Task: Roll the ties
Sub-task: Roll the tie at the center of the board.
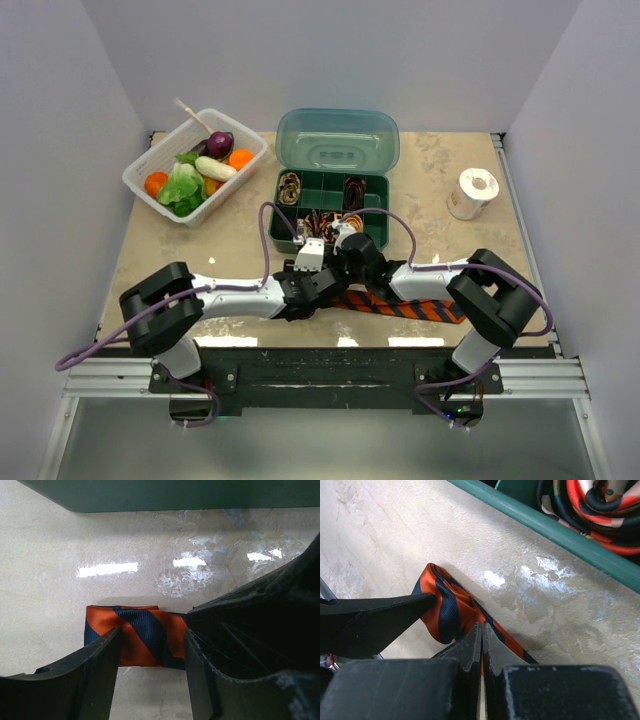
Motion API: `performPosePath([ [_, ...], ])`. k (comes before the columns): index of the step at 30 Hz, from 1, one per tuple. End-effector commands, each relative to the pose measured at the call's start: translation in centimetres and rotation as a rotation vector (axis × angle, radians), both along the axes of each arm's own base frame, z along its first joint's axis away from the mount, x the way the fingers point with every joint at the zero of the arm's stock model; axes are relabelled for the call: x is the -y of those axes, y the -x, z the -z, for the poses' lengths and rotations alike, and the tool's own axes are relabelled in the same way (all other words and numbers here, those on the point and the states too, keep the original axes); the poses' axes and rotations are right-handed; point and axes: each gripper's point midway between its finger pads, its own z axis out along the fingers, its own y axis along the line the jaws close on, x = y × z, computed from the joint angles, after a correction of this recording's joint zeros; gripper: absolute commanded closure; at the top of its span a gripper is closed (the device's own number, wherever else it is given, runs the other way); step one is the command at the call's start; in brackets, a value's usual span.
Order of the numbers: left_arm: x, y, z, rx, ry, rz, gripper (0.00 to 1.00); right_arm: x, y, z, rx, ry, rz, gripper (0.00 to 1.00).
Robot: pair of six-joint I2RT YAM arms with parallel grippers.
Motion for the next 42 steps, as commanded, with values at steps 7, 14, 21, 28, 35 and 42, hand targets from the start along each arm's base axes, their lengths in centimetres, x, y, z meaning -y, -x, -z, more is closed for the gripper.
performPosePath([
  [7,1.4,1.2,-2.4,-0.013,0.222,0.029,0.44,-2.8,0.3,-4.4,0.057,-0.155,-0.118,1.00],
  [14,0.8,1.5,-2.0,-0.027,0.227,0.017,0.47,-4.7,1.7,-5.7,0.065,-0.204,-0.179,1.00],
  [21,0.1,1.2,-1.8,-0.031,0.239,-0.014,0.47,-5.5,3.5,-4.3,0.024,-0.207,-0.223,1.00],
  [28,0.2,0.4,-2.9,-0.012,0.284,-0.012,0.45,-5.7,4.1,-3.7,0.008,-0.198,-0.257,1.00],
  [35,0.4,-0.1,-4.0,0.003,0.345,0.006,0.44,-6.3,4.3,-2.8,-0.015,-0.197,-0.294,1.00],
  [42,0.3,-0.2,-5.8,0.026,0.424,0.033,0.43,-6.3,4.0,-1.9,-0.020,-0.174,-0.281,1.00],
])
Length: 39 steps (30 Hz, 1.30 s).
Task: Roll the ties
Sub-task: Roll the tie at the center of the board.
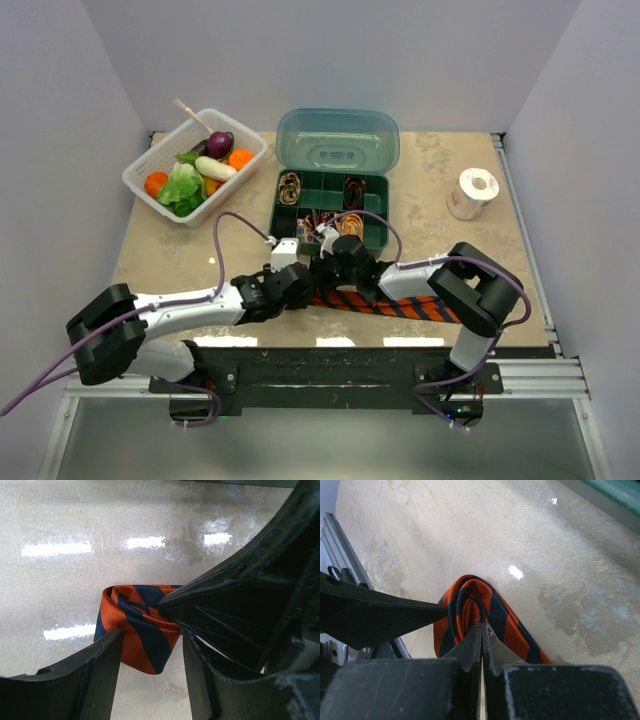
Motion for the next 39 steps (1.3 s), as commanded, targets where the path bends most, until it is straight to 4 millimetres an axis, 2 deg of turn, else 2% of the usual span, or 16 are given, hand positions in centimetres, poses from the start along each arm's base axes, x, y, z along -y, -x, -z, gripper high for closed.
performPosePath([
  [1,2.5,-2.2,-4.3,0.121,0.191,-0.005,0.43,-2.3,1.8,-1.8,0.001,-0.066,-0.108,1.00],
  [6,2.2,-2.1,-5.7,0.142,0.208,0.005,0.43,-2.6,1.4,-1.7,0.005,-0.058,-0.103,1.00],
  [11,1.1,-1.6,-5.6,0.127,0.176,-0.001,0.44,-2.7,1.1,-1.6,0.014,-0.049,-0.100,1.00],
  [15,0.1,-0.7,-5.7,0.101,0.162,0.003,0.53,-2.8,0.6,-1.6,0.020,-0.028,-0.092,1.00],
  [21,-2.6,1.3,-6.1,0.071,0.149,0.001,0.61,-2.6,0.0,-2.2,0.039,-0.012,-0.064,1.00],
  [23,-3.3,1.8,-5.6,0.051,0.138,-0.013,0.64,-2.4,-0.5,-2.5,0.054,-0.006,-0.043,1.00],
  [25,-4.0,2.6,-4.4,0.011,0.104,-0.014,0.72,-2.4,-0.8,-2.8,0.063,0.008,-0.036,1.00],
  [26,-4.2,2.8,-3.9,-0.006,0.093,-0.020,0.77,-2.3,-1.0,-2.9,0.069,0.014,-0.028,1.00],
  [27,-4.1,3.2,-3.1,-0.039,0.078,-0.012,0.89,-2.4,-1.2,-3.2,0.075,0.018,-0.026,1.00],
  [29,-4.1,3.6,-1.9,-0.074,0.059,-0.010,1.00,-2.4,-1.4,-3.5,0.087,0.024,-0.024,1.00],
  [33,-3.7,4.2,0.5,-0.131,0.030,0.006,1.00,-1.4,-2.3,-3.4,0.104,0.082,0.028,1.00],
  [39,-2.4,3.9,1.3,-0.131,0.057,0.044,1.00,0.3,-2.5,-2.6,0.113,0.155,0.067,1.00],
])
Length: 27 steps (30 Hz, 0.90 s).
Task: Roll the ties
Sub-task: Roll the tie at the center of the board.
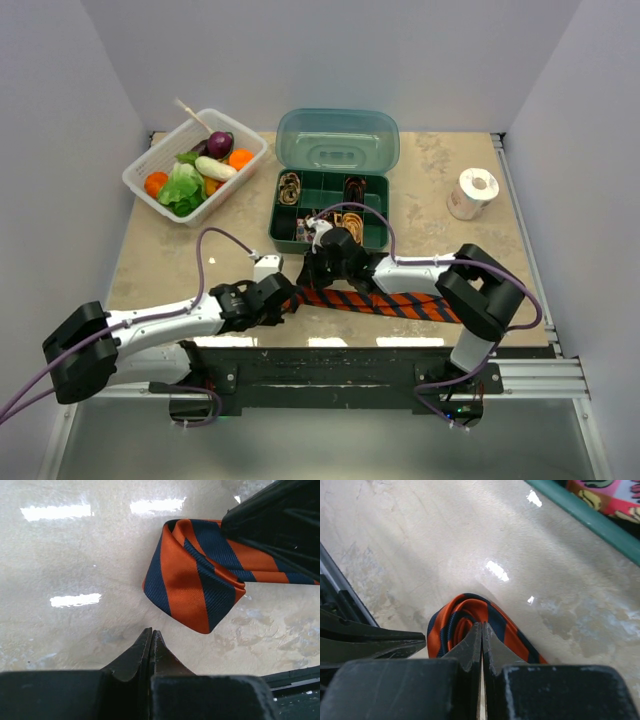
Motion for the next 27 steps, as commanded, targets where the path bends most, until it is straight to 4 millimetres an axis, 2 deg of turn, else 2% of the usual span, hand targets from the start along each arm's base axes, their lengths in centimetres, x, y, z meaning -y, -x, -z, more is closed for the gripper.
performPosePath([
  [1,2.3,-0.7,-0.3,0.021,0.083,0.028,1.00,1.1,-1.5,-1.4,0.070,0.043,0.056,1.00],
  [6,4.2,-0.9,0.1,0.008,0.128,0.063,1.00,3.0,-1.2,-0.5,0.063,0.098,0.093,1.00],
  [11,4.9,-1.3,0.5,0.015,0.142,0.061,1.00,4.1,-0.5,0.3,0.056,0.122,0.089,1.00],
  [14,5.3,-1.8,0.1,0.033,0.155,0.053,1.00,4.6,0.1,0.9,0.050,0.135,0.077,1.00],
  [27,6.7,-3.7,-0.9,0.099,0.195,0.013,1.00,5.0,1.1,3.2,0.013,0.171,0.035,1.00],
])
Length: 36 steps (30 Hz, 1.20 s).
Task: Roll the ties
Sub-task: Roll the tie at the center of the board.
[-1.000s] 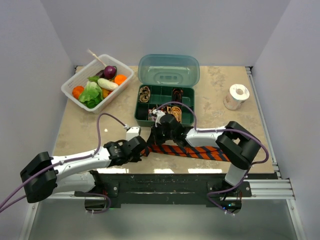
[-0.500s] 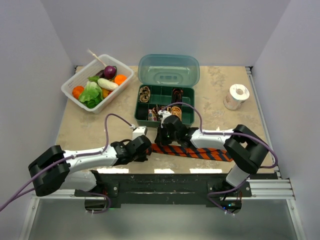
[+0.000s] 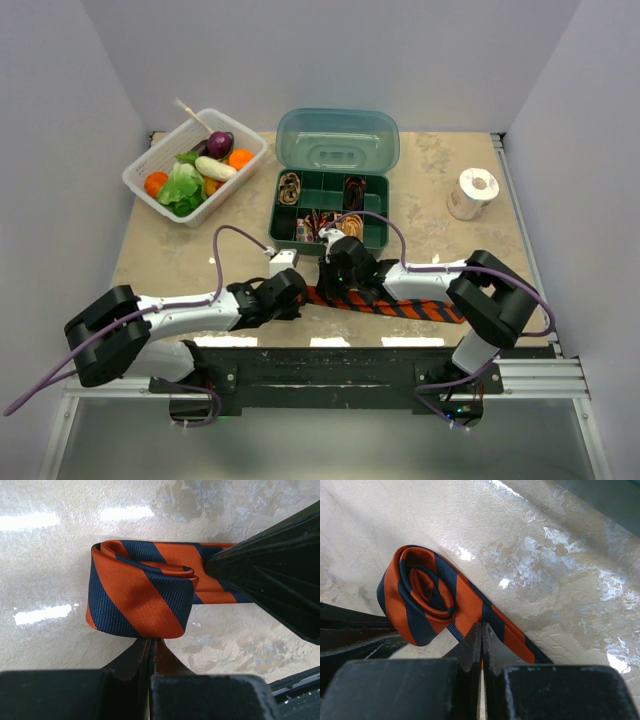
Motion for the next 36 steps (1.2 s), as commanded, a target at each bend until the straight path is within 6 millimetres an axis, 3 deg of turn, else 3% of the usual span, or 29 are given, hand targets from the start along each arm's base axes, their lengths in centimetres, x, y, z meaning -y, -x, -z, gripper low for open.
performPosePath([
  [1,1.8,-2.0,-2.3,0.082,0.070,-0.034,1.00,0.0,0.1,0.7,0.002,0.014,-0.022,1.00],
  [9,2.6,-3.0,-3.0,0.118,0.099,-0.051,1.00,0.1,0.2,1.3,-0.002,0.027,-0.032,1.00],
  [21,2.9,-3.3,-1.3,0.104,0.065,-0.060,1.00,0.2,0.3,1.2,0.000,0.035,-0.040,1.00],
  [24,2.6,-3.3,-0.9,0.098,0.046,-0.066,1.00,0.1,0.1,0.3,0.014,0.018,-0.038,1.00],
  [32,2.3,-3.2,-0.4,0.093,0.035,-0.068,1.00,-1.1,-0.5,-6.0,0.123,-0.148,-0.025,1.00],
  [36,2.3,-3.2,-0.4,0.093,0.036,-0.071,1.00,-1.5,-0.7,-7.4,0.147,-0.185,-0.031,1.00],
])
